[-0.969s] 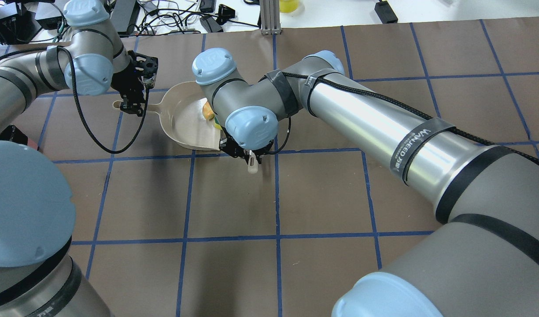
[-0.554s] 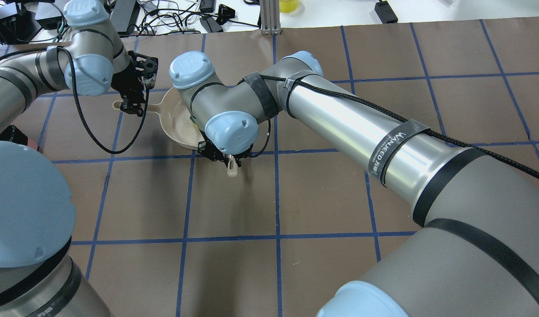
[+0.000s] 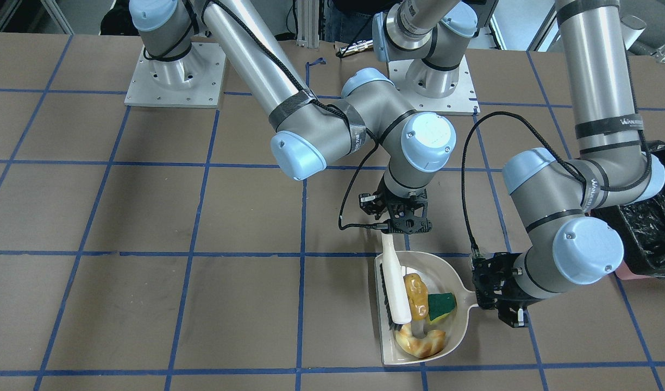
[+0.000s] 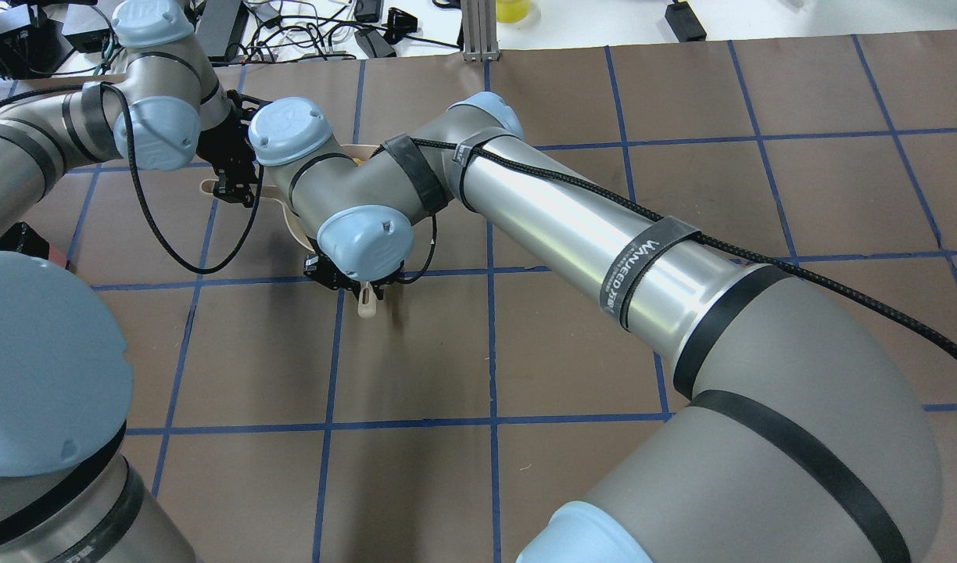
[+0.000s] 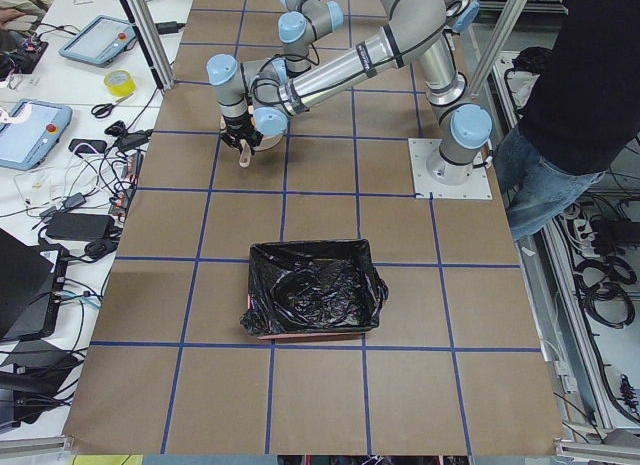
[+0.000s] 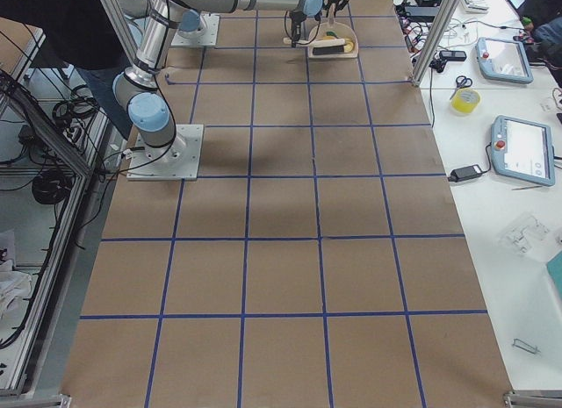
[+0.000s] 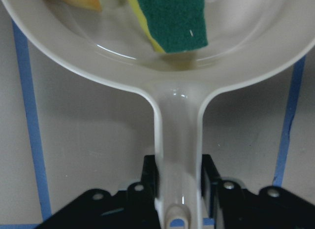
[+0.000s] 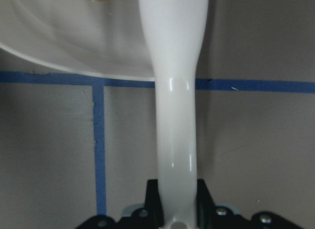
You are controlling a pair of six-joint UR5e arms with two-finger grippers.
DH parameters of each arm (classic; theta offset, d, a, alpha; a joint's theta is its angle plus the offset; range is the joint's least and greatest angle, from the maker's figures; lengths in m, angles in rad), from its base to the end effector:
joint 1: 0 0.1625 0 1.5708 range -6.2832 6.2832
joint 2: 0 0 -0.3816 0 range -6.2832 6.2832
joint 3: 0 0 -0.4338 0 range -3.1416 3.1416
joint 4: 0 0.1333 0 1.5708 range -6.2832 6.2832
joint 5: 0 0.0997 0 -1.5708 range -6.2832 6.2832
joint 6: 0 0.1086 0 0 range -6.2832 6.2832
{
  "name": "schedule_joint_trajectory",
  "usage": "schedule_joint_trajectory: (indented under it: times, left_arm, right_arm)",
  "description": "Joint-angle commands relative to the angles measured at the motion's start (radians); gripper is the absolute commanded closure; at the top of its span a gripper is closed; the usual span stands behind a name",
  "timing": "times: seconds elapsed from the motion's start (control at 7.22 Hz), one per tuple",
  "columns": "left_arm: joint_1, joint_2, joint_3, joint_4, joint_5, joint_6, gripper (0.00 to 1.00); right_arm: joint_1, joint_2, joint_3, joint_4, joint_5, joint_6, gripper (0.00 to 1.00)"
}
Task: Sweep and dump trash into bin
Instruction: 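Sweep the bread and green sponge into the dustpan with the right gripper's brush, then carry the loaded dustpan to the black bin with the left gripper while the right withdraws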
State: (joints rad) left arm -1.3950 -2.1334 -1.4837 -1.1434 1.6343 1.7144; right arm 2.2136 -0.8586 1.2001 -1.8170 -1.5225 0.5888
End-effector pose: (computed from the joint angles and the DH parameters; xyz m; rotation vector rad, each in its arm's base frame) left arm -0.0049 -0.6952 0.1736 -2.1841 -2.2522 -0.1250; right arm 0.5587 -0.5149 0.1886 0.0807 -3.1206 -0.1651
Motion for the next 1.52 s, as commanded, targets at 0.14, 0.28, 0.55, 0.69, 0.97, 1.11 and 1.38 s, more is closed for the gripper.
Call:
schedule_joint_trajectory:
  times: [0.14,0.28,0.55,0.69,0.97,1.11,1.38]
  left_arm:
    - [0.001,0.001,0.005,0.001,-0.002,-0.002,1.00]
    - [0.001,0.003,0.005,0.001,-0.010,-0.002,1.00]
    - [0.016,0.009,0.008,0.001,-0.030,0.005,1.00]
    - [0.019,0.013,0.011,-0.004,-0.056,0.008,1.00]
    - [0.117,0.038,0.011,-0.048,-0.192,0.017,1.00]
    - [0.161,0.062,0.014,-0.091,-0.221,0.051,1.00]
    - [0.223,0.120,0.035,-0.198,-0.225,0.094,1.00]
  right_arm:
    - [-0.033,-0.016,0.012,0.042,-0.069,-0.029,1.00]
    - [-0.081,-0.060,0.042,0.066,-0.074,-0.041,1.00]
    - [-0.232,-0.163,0.155,0.058,-0.076,-0.134,1.00]
    - [-0.324,-0.206,0.201,0.067,-0.087,-0.241,1.00]
    - [-0.513,-0.292,0.275,0.073,-0.126,-0.381,1.00]
    - [-0.604,-0.341,0.304,0.074,-0.155,-0.473,1.00]
    - [-0.798,-0.358,0.331,0.071,-0.166,-0.694,1.00]
